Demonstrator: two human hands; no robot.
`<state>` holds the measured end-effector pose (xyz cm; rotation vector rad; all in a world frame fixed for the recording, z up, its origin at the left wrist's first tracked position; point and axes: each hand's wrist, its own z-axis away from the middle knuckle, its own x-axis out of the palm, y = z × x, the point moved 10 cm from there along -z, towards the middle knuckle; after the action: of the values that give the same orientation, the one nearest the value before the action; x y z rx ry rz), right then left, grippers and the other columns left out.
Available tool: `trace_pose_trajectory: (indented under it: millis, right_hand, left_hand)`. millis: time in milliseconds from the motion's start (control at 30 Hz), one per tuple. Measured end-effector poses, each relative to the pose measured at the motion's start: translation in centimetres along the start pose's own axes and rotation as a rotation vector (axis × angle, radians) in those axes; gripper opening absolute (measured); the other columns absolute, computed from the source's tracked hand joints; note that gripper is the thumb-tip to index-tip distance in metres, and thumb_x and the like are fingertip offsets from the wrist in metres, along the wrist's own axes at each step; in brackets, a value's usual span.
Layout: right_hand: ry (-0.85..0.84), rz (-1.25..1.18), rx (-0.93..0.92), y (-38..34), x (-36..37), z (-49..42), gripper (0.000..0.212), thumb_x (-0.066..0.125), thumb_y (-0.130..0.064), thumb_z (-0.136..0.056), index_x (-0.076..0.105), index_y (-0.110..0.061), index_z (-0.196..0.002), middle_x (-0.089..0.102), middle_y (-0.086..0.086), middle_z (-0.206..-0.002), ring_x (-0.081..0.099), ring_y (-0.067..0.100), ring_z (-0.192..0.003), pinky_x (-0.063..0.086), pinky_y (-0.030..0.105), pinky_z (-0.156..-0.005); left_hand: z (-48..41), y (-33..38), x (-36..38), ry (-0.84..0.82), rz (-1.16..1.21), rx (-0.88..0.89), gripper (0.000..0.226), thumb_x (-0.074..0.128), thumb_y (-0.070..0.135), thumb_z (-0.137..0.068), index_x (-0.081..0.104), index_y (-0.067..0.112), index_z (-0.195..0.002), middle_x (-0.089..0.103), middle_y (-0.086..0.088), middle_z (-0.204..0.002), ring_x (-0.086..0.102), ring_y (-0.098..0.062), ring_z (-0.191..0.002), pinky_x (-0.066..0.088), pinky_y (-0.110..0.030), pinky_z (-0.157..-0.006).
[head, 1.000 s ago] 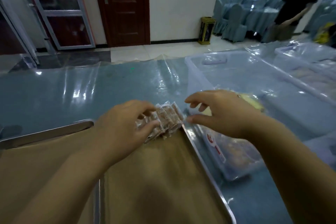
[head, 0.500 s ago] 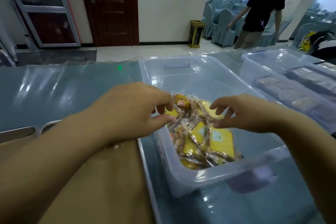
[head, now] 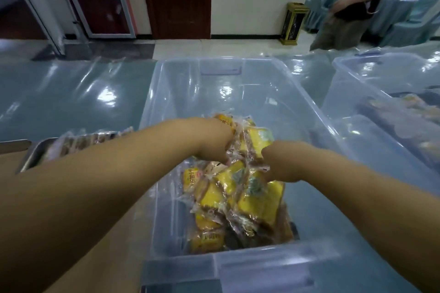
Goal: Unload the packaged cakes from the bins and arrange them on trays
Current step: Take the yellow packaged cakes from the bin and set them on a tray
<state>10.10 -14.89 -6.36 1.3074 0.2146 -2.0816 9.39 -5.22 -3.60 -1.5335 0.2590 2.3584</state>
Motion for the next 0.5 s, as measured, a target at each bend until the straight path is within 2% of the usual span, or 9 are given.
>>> trace_pose_trajectory:
  millis: [133,200,267,333,400,500]
  right_hand:
    - [-0.024,-0.032,-0.002,-0.5,2.1,-1.2,0.038,0.056,-0.046,-0.086,0.058,-0.012,-0.104,0.056,0.002,-0.084,0.047,0.021,-0.069,0.040,0.030,-0.057]
    - [-0.035,-0.018,-0.006,-0.8,2.9,-1.6,0.034,0.056,-0.042,-0.087,0.058,-0.011,-0.100,0.047,-0.001,-0.071,0.045,0.017,-0.060,0.041,0.030,-0.058]
    - [-0.043,-0.012,0.006,-0.7,3.2,-2.0,0.029,0.057,-0.037,-0.088,0.057,-0.012,-0.102,0.042,-0.002,-0.067,0.042,0.016,-0.057,0.039,0.030,-0.056]
    - [-0.038,0.001,0.011,-0.6,3.0,-2.2,0.027,0.058,-0.035,-0.088,0.054,-0.012,-0.102,0.039,-0.003,-0.066,0.038,0.015,-0.054,0.037,0.030,-0.053]
    - [-0.042,0.015,0.023,-0.3,2.9,-2.4,0.024,0.060,-0.034,-0.087,0.052,-0.012,-0.085,0.039,-0.002,-0.065,0.036,0.014,-0.053,0.034,0.029,-0.048]
    - [-0.083,-0.025,0.047,0.2,3.5,-2.6,0.035,0.061,-0.036,-0.084,0.042,-0.018,-0.061,0.044,-0.002,-0.061,0.041,0.016,-0.053,0.039,0.028,-0.053]
  left_hand:
    - [-3.1,0.9,2.0,-0.082,-0.019,0.000,0.045,0.057,0.044,-0.088,0.059,0.007,-0.112,0.063,-0.006,-0.105,0.057,-0.023,-0.087,0.041,-0.031,-0.067]
    - [-4.2,1.3,3.3,-0.115,-0.009,-0.007,0.045,0.057,0.044,-0.089,0.059,0.004,-0.109,0.062,-0.006,-0.093,0.057,-0.023,-0.082,0.042,-0.031,-0.066]
    - [-5.1,1.4,4.3,-0.111,0.002,-0.026,0.039,0.057,0.041,-0.089,0.058,0.004,-0.101,0.053,-0.003,-0.074,0.053,-0.022,-0.073,0.039,-0.031,-0.061]
    - [-5.6,1.3,4.9,-0.082,0.036,-0.066,0.032,0.062,0.035,-0.087,0.058,0.005,-0.097,0.045,0.000,-0.066,0.051,-0.020,-0.070,0.040,-0.030,-0.059]
    - [-5.8,1.0,5.1,-0.069,0.053,-0.099,0.029,0.066,0.031,-0.085,0.056,0.006,-0.095,0.043,0.001,-0.064,0.051,-0.020,-0.069,0.041,-0.028,-0.058]
    - [-5.6,0.1,5.9,-0.152,0.024,-0.137,0.030,0.067,0.032,-0.085,0.058,0.004,-0.081,0.045,0.001,-0.063,0.052,-0.019,-0.068,0.045,-0.027,-0.061]
